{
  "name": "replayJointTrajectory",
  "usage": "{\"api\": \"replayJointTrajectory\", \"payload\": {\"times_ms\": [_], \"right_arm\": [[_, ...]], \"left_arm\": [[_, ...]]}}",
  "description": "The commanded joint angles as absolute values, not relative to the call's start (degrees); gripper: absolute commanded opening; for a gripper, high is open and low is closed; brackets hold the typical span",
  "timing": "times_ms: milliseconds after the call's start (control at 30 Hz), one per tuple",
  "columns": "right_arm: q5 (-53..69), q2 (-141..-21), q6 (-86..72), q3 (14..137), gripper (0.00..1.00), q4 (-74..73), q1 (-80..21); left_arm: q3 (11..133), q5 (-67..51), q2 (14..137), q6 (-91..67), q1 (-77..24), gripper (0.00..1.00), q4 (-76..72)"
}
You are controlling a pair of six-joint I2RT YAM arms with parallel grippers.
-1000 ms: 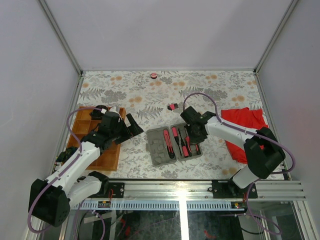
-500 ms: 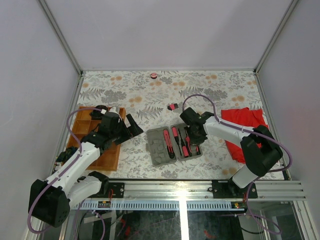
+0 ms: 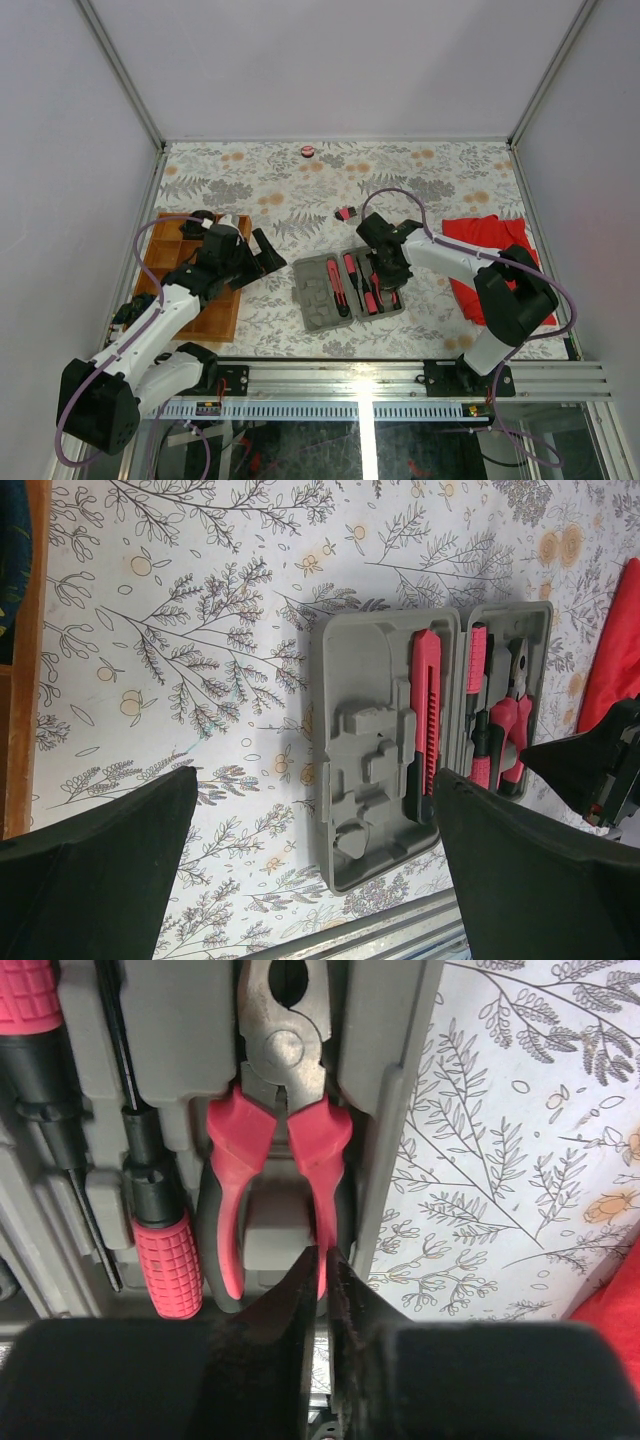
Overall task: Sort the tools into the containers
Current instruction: Place the pliers in the storage box.
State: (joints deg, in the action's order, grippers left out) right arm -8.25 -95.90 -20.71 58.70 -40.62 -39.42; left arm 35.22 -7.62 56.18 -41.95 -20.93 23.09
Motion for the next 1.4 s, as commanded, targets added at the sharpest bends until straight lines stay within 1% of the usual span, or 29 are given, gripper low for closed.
{"api": "replayJointTrajectory", "payload": {"times_ms": [0, 167, 267, 400, 533, 833, 1200, 1367], "right_arm": [[-8.1, -100.35, -22.0, 54.71, 0.17, -37.77, -39.37], [-10.56, -90.54, -21.69, 59.42, 0.2, -38.48, -39.37], [-10.94, -87.62, -21.25, 61.2, 0.25, -36.53, -39.37], [-10.65, -88.48, -21.0, 62.88, 0.33, -34.19, -39.37], [-10.5, -91.99, -20.79, 64.43, 0.37, -32.45, -39.22], [-8.89, -97.83, -20.23, 66.18, 0.37, -30.66, -38.64], [-3.66, -102.74, -19.35, 63.32, 0.26, -31.48, -37.44], [-1.49, -106.15, -19.32, 60.41, 0.26, -30.92, -37.36]], "left_arm": [[35.45, -7.79, 56.54, -41.86, -20.65, 1.0, 20.96], [35.89, -7.6, 56.69, -41.7, -20.67, 1.0, 21.18], [35.61, -7.72, 56.53, -42.04, -20.66, 1.0, 21.06], [35.67, -8.08, 56.52, -42.19, -20.65, 1.0, 20.98], [36.01, -7.93, 56.38, -42.04, -20.63, 1.0, 21.33], [35.96, -7.64, 56.47, -41.92, -20.67, 1.0, 21.62], [35.93, -7.67, 56.95, -42.02, -20.65, 1.0, 21.48], [35.95, -7.21, 56.42, -42.17, -20.65, 1.0, 21.62]]}}
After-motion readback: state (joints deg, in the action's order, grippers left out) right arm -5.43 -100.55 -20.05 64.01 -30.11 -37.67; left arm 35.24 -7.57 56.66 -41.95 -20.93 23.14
